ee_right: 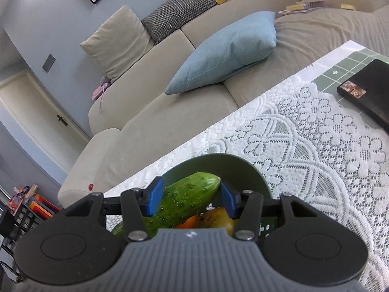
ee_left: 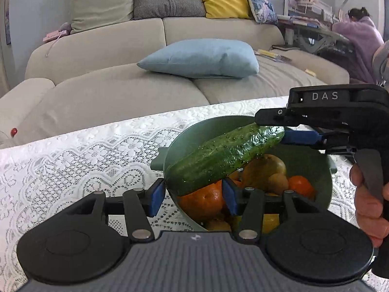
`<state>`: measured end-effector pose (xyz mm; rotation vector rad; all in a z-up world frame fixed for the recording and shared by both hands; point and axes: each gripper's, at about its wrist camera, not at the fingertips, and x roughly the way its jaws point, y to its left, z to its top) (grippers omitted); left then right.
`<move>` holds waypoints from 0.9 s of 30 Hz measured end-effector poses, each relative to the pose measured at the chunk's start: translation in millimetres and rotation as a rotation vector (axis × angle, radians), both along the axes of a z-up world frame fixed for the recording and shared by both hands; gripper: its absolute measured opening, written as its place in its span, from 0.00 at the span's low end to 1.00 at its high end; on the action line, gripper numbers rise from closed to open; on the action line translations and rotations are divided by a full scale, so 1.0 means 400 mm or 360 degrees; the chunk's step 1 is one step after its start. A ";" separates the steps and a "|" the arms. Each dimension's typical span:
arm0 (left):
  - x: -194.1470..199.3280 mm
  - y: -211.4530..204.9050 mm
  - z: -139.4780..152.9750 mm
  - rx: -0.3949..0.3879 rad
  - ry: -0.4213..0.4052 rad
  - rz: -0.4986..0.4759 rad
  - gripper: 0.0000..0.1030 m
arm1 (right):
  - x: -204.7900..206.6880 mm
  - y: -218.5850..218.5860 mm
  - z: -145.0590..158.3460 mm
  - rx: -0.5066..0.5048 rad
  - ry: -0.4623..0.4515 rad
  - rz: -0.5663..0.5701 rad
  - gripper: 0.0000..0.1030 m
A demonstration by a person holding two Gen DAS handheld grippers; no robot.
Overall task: Organize fruits
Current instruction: 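Lift the cucumber with both grippers and lower it into the colander, then open both grippers and pull both tools back from the colander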
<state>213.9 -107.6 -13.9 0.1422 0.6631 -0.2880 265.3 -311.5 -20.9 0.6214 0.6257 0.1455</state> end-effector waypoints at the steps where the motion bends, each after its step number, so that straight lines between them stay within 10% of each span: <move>1: 0.000 -0.003 0.000 0.0013 -0.0003 0.0000 0.56 | 0.000 0.005 0.001 -0.0034 0.0003 -0.0003 0.49; 27: -0.149 0.054 0.101 0.0007 -0.0302 0.0121 0.74 | -0.173 0.109 0.119 -0.0550 -0.0453 0.0047 0.72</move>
